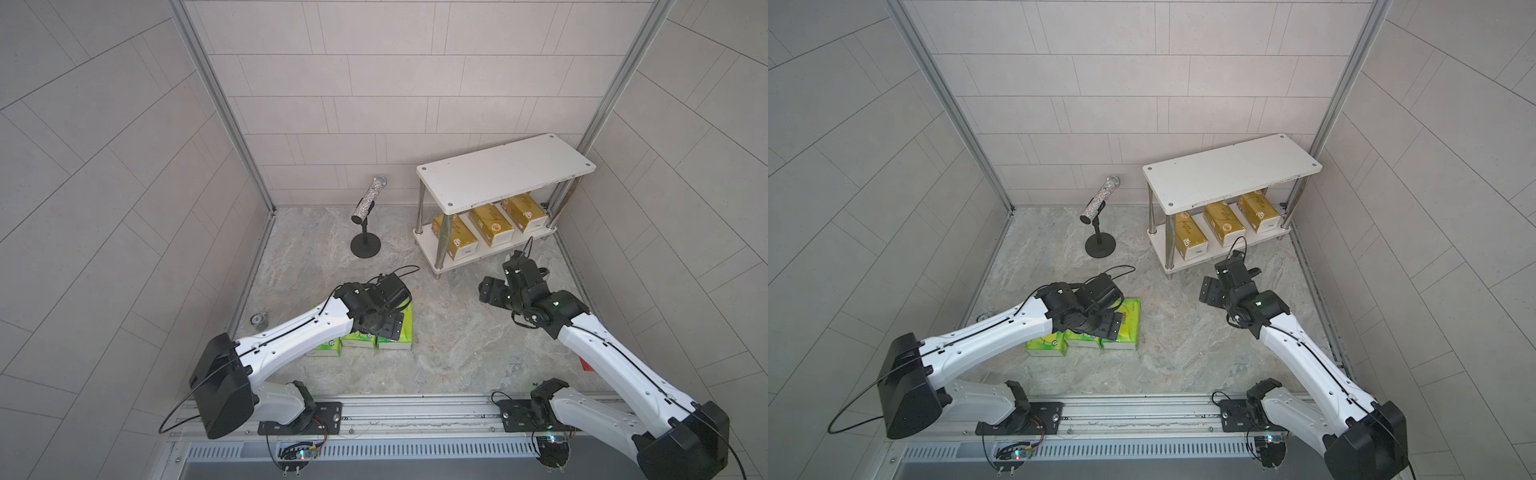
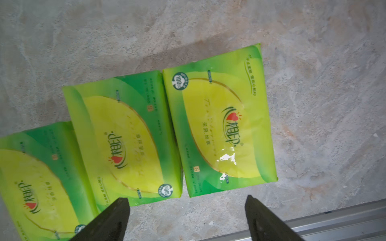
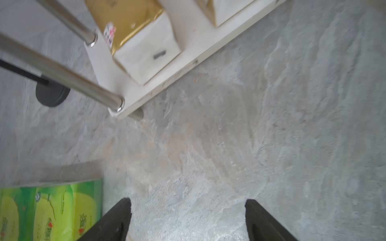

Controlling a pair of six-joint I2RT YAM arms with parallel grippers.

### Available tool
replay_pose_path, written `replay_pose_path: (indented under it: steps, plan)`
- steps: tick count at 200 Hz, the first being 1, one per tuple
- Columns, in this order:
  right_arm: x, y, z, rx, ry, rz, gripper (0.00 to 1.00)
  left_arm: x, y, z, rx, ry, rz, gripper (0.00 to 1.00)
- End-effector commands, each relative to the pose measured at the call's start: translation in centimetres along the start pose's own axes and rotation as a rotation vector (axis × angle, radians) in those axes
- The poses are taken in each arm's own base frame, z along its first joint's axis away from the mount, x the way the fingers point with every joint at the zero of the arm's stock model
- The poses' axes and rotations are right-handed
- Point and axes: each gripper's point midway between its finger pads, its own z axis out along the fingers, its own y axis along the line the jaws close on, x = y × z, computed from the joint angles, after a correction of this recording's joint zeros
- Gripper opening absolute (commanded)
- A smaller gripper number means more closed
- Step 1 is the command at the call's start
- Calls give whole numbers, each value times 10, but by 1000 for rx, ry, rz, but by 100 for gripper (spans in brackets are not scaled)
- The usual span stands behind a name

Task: Place the tissue boxes on the shelf by color
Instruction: Pick up the box of tissues from the center of the board.

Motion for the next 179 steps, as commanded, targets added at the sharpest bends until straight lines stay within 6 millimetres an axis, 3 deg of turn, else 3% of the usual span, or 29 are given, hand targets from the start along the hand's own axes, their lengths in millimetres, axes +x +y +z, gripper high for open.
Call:
replay_pose_path:
  steps: [1, 16, 45, 91, 126, 179]
  plan:
    - [31, 26, 10, -50, 65, -42, 88, -11, -9, -7, 30, -30, -37, 94]
    - [48, 59, 13, -129, 97, -92, 87, -17, -4, -18, 20, -70, -37, 94]
    - [72, 115, 17, -248, 134, -107, 86, -22, 30, -41, -92, -133, -17, 94]
    - [92, 178, 42, -391, 227, -22, 82, -11, 66, -45, -98, -116, -100, 95]
    - [97, 199, 52, -423, 255, -15, 80, -6, 69, -44, -94, -101, -107, 95]
    - [116, 204, 68, -414, 328, 12, 75, -6, 64, -36, -75, -82, -105, 95]
